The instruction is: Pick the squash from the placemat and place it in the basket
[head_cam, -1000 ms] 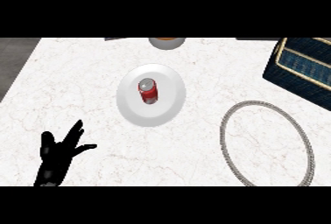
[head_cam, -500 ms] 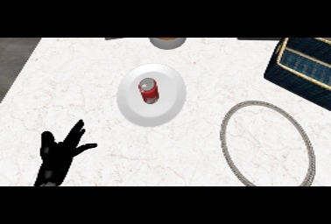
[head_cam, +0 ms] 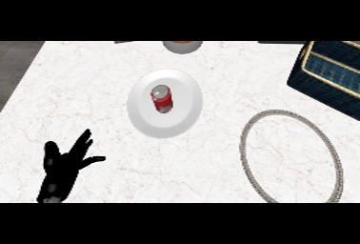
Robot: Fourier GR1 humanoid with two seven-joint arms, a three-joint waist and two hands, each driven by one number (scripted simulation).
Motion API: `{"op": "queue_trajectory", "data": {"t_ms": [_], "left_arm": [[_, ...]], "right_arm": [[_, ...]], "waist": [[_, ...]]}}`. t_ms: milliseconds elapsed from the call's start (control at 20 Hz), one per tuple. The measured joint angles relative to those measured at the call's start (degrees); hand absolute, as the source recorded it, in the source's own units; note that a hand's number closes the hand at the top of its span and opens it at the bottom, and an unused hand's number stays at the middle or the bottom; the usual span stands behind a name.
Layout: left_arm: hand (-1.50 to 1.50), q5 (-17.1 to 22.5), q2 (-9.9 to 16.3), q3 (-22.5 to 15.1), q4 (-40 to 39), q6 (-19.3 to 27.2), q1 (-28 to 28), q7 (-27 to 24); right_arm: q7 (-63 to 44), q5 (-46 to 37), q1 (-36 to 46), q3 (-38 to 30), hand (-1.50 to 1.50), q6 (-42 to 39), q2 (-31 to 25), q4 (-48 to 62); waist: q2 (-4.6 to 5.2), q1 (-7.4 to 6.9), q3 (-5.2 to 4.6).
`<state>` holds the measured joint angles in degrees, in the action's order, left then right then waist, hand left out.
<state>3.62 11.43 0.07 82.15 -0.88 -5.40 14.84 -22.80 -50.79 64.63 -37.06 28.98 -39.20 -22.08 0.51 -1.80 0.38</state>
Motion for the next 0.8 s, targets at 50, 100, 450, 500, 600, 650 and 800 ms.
{"op": "queue_trajectory", "data": {"t_ms": [50,100,450,500,600,650,800], "left_arm": [[0.00,-0.14,0.05,0.11,-0.07,0.13,0.08,0.07],[0.00,-0.07,0.06,0.14,-0.13,-0.09,0.04,-0.33],[0.00,-0.67,-0.48,0.10,0.81,0.39,-0.73,0.41],[0.00,-0.87,-0.61,0.06,1.12,0.61,-0.92,0.61],[0.00,-0.74,-0.75,0.10,1.24,0.34,-1.23,0.32],[0.00,-1.08,-0.83,0.12,0.97,0.61,-1.02,0.25],[0.00,-1.22,-0.90,0.37,1.04,0.69,-1.19,0.57]], "right_arm": [[-0.08,-0.55,-0.62,0.54,1.50,-0.17,-0.33,0.72],[0.38,-0.87,-1.05,0.91,-1.50,-0.55,-0.97,1.48],[2.98,-1.73,-2.25,3.37,-1.50,-3.07,-3.89,2.69],[3.43,-1.44,-2.54,3.40,-1.50,-2.73,-3.92,2.52],[4.53,-0.49,-2.65,2.95,-1.50,-2.61,-4.78,2.27],[4.74,-0.11,-2.53,2.79,-1.50,-2.53,-5.30,2.05],[4.69,1.65,-2.80,2.04,-1.50,-1.69,-5.52,0.30]], "waist": [[-0.04,0.06,-0.01],[-0.01,0.00,-0.01],[-0.26,0.27,-0.01],[-0.30,0.31,-0.03],[-0.32,0.33,0.00],[-0.34,0.37,0.02],[-0.53,0.72,0.01]]}}
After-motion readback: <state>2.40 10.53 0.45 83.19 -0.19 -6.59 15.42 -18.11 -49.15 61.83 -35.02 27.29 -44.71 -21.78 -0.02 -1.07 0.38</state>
